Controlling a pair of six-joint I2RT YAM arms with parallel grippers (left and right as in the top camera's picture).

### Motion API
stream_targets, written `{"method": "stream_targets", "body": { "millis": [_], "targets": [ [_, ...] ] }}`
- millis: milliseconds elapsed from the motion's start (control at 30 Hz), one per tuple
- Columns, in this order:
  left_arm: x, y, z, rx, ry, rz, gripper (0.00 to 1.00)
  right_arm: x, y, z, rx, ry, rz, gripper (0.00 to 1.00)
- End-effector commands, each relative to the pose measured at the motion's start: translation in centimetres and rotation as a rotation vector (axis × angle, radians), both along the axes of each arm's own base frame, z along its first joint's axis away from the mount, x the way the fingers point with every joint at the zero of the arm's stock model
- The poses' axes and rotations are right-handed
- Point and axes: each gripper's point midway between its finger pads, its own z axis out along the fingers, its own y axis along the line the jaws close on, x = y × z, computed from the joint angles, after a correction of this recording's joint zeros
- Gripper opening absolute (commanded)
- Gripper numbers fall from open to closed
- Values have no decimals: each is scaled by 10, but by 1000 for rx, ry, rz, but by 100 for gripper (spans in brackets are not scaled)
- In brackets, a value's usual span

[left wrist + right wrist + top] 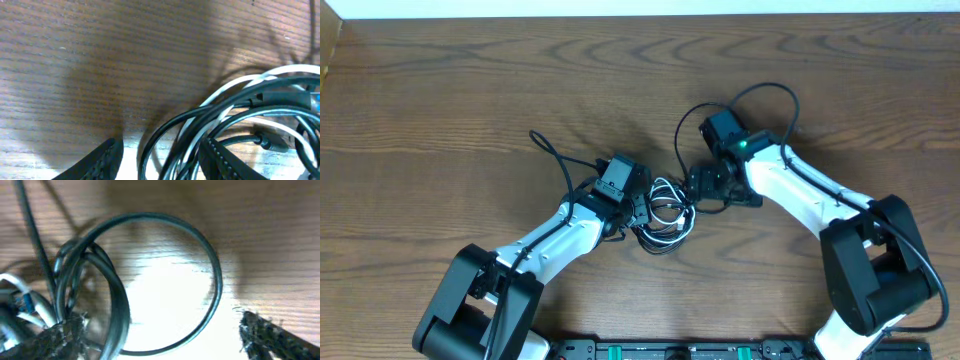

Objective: Untangle cables

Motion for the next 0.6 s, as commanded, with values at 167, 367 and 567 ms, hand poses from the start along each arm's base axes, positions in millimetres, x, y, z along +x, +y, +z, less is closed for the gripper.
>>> {"method": "stream_targets", "body": {
  "millis": [167,367,567],
  "targets": [
    [-6,5,-11,21,30,9,54,13,-2,43,22,-91,14,99],
    [-6,5,-11,21,31,8,54,-1,-58,38,-202,-31,-115,99],
    [-6,5,-11,21,30,8,54,-15,-63,36,-196,39,-129,99]
  ]
}}
